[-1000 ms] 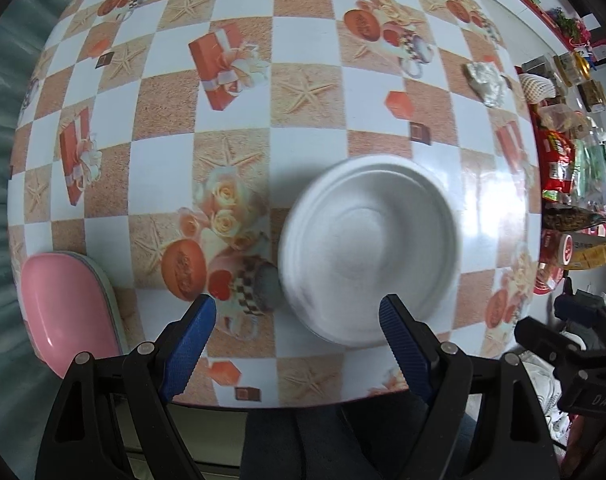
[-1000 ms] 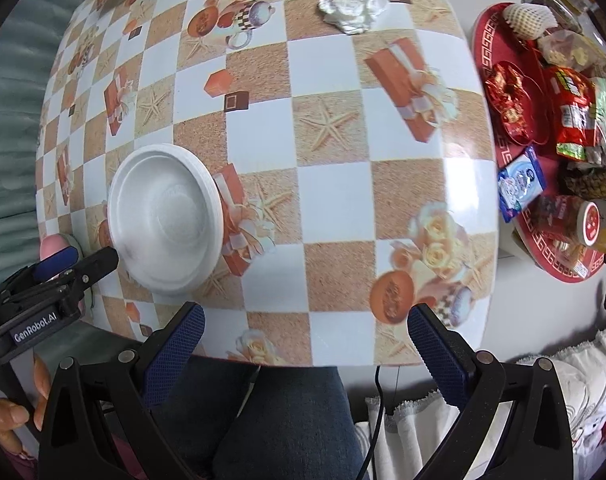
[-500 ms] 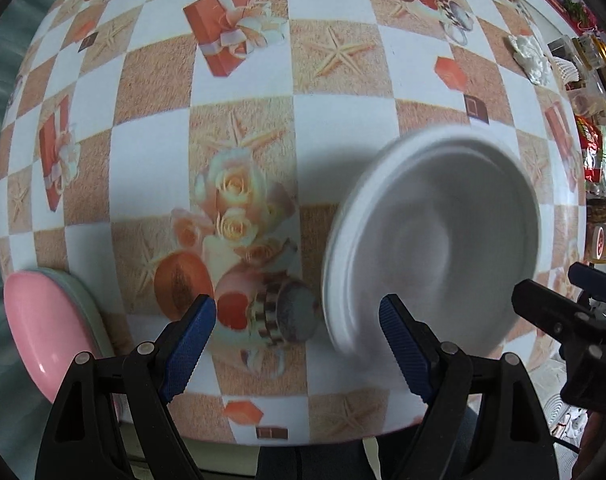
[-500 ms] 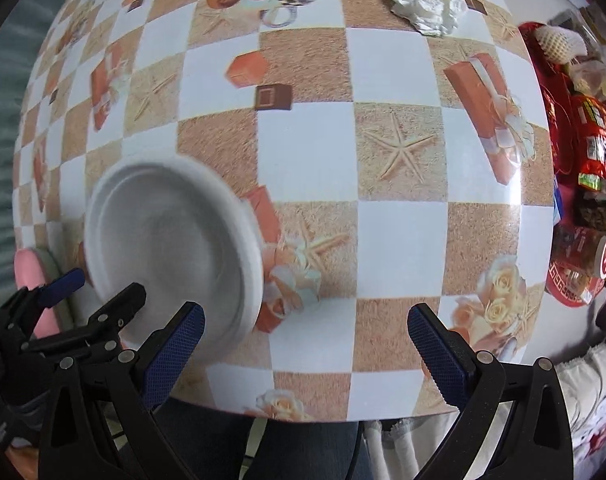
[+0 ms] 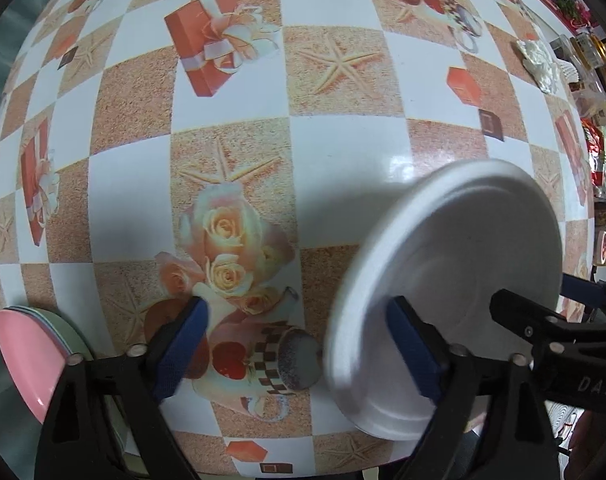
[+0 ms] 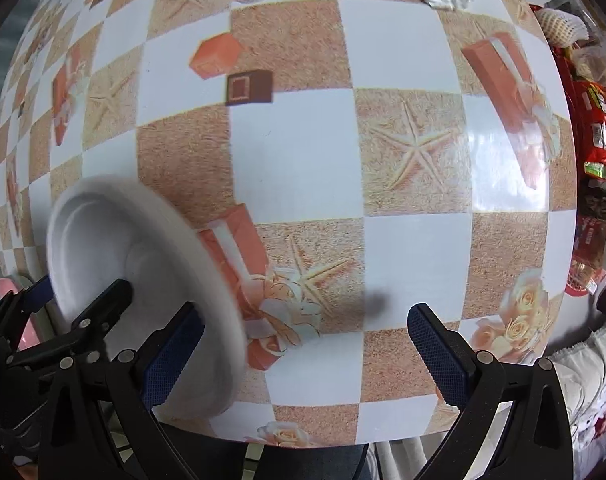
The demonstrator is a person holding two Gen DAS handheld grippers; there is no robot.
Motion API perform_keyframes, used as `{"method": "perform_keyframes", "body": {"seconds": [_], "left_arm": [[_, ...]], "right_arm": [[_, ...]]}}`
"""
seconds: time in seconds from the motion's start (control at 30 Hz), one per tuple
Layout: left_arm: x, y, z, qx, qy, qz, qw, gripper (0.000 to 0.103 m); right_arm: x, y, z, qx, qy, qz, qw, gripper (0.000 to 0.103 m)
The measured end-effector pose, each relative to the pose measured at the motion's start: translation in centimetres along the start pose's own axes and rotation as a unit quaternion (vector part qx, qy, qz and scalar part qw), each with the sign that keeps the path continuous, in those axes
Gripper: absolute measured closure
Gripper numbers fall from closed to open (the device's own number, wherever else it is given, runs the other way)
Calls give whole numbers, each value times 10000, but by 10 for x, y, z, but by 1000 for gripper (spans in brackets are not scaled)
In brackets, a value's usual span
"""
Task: Organize plates and bowls
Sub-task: 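Close both grippers on the bowl stack's rim and lift it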
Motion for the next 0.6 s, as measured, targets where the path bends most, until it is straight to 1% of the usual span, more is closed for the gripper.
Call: {"method": "perform_keyframes", "body": {"seconds": [0.03, 0.1, 0.13, 0.3, 0.43, 0.5, 0.6], "left_arm": [[-3, 1, 1, 20, 18, 9, 10000, 1], [-8, 0, 4, 56, -97, 11, 9999, 0], [-9, 0, 5, 36, -91, -7, 10000, 0], [-13, 1, 12, -18, -90, -82, 9999, 0], [-16, 2, 14, -12, -91, -116, 9999, 0], [-16, 1, 15, -10, -92, -148, 9998, 0], [-12, 0, 11, 0, -91, -143, 9999, 0]], "right_arm": [[-5, -1, -2, -23, -3, 55, 10000, 1], [-11, 3, 2, -62, 214, 97, 9997, 1], [-16, 2, 3, -99, 386, 163, 9991, 0], [-18, 4, 5, -100, 389, 61, 9992, 0], [-21, 3, 10, -164, 409, -116, 9990, 0], [-20, -4, -3, -152, 412, -157, 9989, 0], [-20, -7, -6, -139, 408, -168, 9989, 0]]}}
Point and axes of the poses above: each gripper's, at about its wrist camera, not at the fingertips, and x roughly against the way its jaws point, z to its left, y to its top, the point moved 10 cm from there along -x, roughly the way its jaws point, and after that the axes turned 6 degrees about z, right-handed, at the moved point
